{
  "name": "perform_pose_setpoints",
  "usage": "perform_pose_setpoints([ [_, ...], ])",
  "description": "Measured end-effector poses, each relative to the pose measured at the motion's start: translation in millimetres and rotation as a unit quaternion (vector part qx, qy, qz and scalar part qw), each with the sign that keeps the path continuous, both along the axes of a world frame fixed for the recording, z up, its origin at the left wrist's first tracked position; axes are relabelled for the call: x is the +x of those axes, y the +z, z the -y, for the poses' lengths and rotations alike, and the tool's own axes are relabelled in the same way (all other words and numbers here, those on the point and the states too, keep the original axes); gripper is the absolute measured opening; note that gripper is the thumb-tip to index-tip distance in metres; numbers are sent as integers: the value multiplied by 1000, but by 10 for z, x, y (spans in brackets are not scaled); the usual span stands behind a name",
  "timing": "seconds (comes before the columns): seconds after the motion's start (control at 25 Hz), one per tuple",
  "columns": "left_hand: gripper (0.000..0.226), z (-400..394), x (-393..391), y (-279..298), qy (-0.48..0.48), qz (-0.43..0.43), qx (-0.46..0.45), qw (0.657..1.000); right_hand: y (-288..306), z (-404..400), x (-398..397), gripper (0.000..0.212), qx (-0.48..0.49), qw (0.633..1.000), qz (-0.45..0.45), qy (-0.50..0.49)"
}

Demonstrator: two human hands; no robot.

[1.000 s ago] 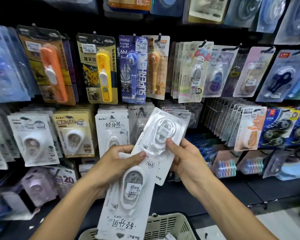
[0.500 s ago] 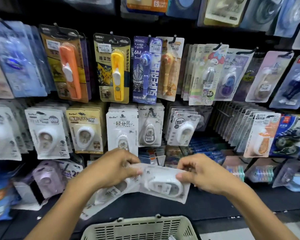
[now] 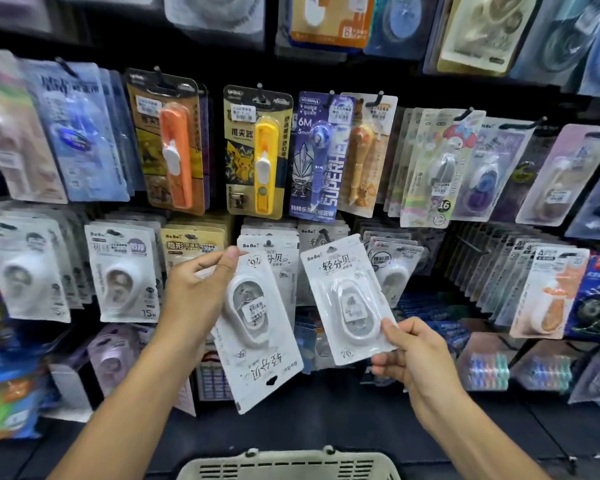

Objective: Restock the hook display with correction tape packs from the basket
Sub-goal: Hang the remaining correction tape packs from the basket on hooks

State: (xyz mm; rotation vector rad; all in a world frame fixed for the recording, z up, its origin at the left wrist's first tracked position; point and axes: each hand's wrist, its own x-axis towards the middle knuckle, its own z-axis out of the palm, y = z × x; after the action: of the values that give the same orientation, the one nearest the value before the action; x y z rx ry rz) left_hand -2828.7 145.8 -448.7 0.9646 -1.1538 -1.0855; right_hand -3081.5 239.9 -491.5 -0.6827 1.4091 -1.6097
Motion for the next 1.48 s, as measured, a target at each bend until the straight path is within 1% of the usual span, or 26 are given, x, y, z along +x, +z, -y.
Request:
perform_pose_setpoints([
  [0.2, 23, -77, -49, 40, 2, -50, 23, 998, -14, 85, 177, 23, 3, 999, 29, -43],
  [0.28, 20, -90, -60, 60, 3, -68, 39, 997, -22, 110, 188, 13, 1, 996, 76, -35],
  [0.32, 19, -105, -80, 64, 9, -85, 47, 995, -57, 104, 201, 23, 3, 995, 95, -19],
  [0.4, 22, -143, -163, 17, 35, -153, 85, 984, -157, 74, 271, 61, 32, 994, 96, 38],
  [0.44, 22, -168, -214, -20, 41, -199, 110, 973, -145, 43, 358, 65, 43, 990, 97, 88],
  [0.52, 23, -221, -302, -64, 23, -279, 142, 949, -53, 12, 462, 60, 27, 974, 134, 180],
  [0.56, 22, -230, -331, -88, 10, -294, 148, 944, -8, 35, 440, 60, 1, 972, 147, 185],
  [0.64, 19, -265, -387, -137, 12, -270, 144, 952, 103, 71, 301, 59, -44, 971, 156, 174],
  [0.68, 19, -283, -414, -165, 17, -256, 143, 956, 158, 57, 231, 50, -44, 972, 135, 187],
  [0.72, 18, -301, -437, -190, 17, -247, 145, 958, 203, 25, 207, 37, -26, 971, 85, 220],
  [0.76, 16, -309, -458, -210, 6, -239, 155, 958, 222, -13, 196, 27, 10, 965, 13, 260],
  [0.8, 16, -310, -457, -224, -12, -228, 169, 959, 233, -34, 184, 25, 44, 959, -47, 276],
  [0.88, 20, -267, -383, -197, -69, -160, 187, 967, 300, -11, 113, 22, 45, 975, -101, 192],
  [0.92, 25, -254, -339, -165, -118, -99, 180, 971, 351, 5, 60, 24, 13, 988, -92, 120],
  [0.96, 28, -271, -321, -135, -174, -39, 162, 970, 395, 22, -14, 30, -31, 997, -41, 60],
  [1.0, 29, -305, -339, -125, -212, -1, 146, 966, 433, 25, -58, 39, -80, 995, 48, 22],
  [1.04, 27, -341, -388, -143, -216, 12, 137, 967, 435, 17, -45, 48, -126, 983, 129, 29],
  [1.08, 23, -380, -448, -171, -199, 8, 138, 970, 393, 10, 36, 55, -154, 971, 172, 61],
  [1.12, 20, -423, -514, -196, -184, -10, 146, 972, 327, 0, 166, 58, -157, 969, 160, 105],
  [1.2, 18, -448, -610, -252, -189, -37, 170, 967, 173, 0, 423, 51, -134, 977, 48, 159],
  [1.28, 16, -396, -602, -275, -199, 14, 174, 964, 120, 60, 482, 39, -82, 988, -34, 126],
  [1.32, 15, -355, -567, -276, -187, 77, 150, 968, 142, 77, 456, 35, -60, 990, -48, 121],
  [1.36, 13, -304, -520, -276, -145, 168, 102, 970, 160, 94, 409, 31, -42, 989, -58, 132],
  [1.4, 12, -257, -460, -276, -76, 277, 36, 957, 174, 113, 352, 29, -28, 986, -73, 144],
  [1.44, 13, -226, -399, -269, -9, 374, -34, 927, 172, 131, 302, 27, -18, 984, -92, 151],
  [1.48, 21, -206, -340, -261, 29, 441, -86, 893, 166, 150, 280, 26, -13, 982, -112, 154],
])
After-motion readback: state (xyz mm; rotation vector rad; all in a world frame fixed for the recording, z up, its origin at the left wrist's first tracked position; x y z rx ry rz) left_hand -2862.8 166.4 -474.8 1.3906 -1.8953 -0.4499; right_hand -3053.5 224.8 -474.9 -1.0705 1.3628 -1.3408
